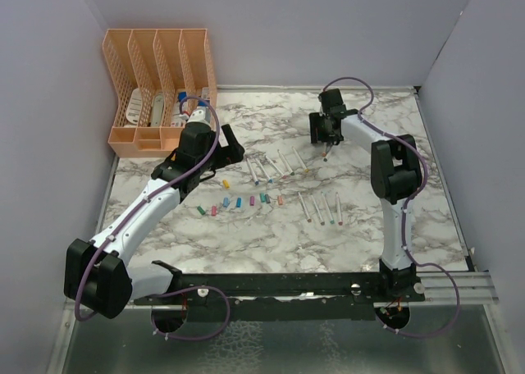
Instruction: Open the pen caps
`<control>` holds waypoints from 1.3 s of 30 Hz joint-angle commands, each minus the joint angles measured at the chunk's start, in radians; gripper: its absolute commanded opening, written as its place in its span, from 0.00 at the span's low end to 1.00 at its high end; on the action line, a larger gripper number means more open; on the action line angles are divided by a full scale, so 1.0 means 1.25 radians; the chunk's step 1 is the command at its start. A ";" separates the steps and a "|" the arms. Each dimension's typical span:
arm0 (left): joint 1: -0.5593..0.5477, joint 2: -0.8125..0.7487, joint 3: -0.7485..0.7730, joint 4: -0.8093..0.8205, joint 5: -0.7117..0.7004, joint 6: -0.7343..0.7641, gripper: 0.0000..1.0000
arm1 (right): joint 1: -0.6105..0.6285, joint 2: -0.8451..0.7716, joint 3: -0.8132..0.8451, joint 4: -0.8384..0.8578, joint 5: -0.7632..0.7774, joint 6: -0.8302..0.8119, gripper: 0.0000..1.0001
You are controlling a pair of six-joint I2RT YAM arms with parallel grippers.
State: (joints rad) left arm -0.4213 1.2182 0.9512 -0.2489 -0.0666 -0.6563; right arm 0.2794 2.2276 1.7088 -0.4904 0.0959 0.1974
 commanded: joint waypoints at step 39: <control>-0.054 0.209 0.098 0.342 0.238 -0.158 0.94 | 0.059 -0.522 -0.447 0.325 -0.438 0.013 0.01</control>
State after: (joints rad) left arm -0.4515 1.4384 1.0077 0.0929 0.1688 -0.8398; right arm 0.3302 1.6363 1.2011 -0.1276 -0.3836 0.1978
